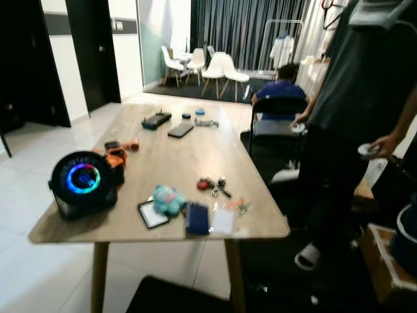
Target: Hang keys on a hook
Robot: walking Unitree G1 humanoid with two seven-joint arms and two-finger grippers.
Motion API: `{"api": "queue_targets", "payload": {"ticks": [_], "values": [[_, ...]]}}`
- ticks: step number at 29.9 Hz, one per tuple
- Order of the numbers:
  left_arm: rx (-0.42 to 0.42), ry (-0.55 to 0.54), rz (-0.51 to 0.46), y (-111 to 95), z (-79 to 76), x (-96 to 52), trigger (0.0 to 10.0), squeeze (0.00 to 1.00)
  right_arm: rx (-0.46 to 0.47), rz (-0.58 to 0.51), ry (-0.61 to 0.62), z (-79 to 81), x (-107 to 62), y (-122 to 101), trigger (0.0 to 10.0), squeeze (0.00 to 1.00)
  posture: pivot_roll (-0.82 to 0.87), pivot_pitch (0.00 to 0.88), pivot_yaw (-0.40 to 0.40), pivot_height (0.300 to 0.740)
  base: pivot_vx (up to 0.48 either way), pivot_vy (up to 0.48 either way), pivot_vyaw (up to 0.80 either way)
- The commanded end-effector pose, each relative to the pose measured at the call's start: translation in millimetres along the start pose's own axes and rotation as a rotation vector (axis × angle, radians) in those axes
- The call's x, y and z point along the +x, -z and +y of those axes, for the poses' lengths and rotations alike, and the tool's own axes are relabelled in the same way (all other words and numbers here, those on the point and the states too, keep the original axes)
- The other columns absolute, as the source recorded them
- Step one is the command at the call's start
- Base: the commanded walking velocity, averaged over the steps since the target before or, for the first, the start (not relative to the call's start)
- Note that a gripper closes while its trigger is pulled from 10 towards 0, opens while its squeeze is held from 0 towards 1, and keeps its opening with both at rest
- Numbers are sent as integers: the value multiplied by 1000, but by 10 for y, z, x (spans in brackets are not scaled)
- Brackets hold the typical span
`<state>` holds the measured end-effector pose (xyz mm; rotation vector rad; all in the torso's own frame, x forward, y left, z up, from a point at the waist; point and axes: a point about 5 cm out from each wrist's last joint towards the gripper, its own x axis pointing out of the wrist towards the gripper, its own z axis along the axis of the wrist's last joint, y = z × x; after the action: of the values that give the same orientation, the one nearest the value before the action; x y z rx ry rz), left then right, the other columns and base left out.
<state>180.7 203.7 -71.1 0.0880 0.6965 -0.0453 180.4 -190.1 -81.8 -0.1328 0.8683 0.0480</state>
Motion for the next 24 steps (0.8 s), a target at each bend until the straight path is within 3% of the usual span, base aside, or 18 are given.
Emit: {"api": "queue_targets", "payload": {"ticks": [1, 24], "values": [[6, 5, -1, -20, -2, 11, 10000, 0, 8, -2, -4, 38, -1, 9, 10000, 0, 70, 40, -41, 740, 0, 0, 0], [49, 6, -88, -206, -55, 58, 10000, 0, 10, 8, 4, -58, -40, 97, 10000, 0, 73, 24, -37, 740, 0, 0, 0]]}}
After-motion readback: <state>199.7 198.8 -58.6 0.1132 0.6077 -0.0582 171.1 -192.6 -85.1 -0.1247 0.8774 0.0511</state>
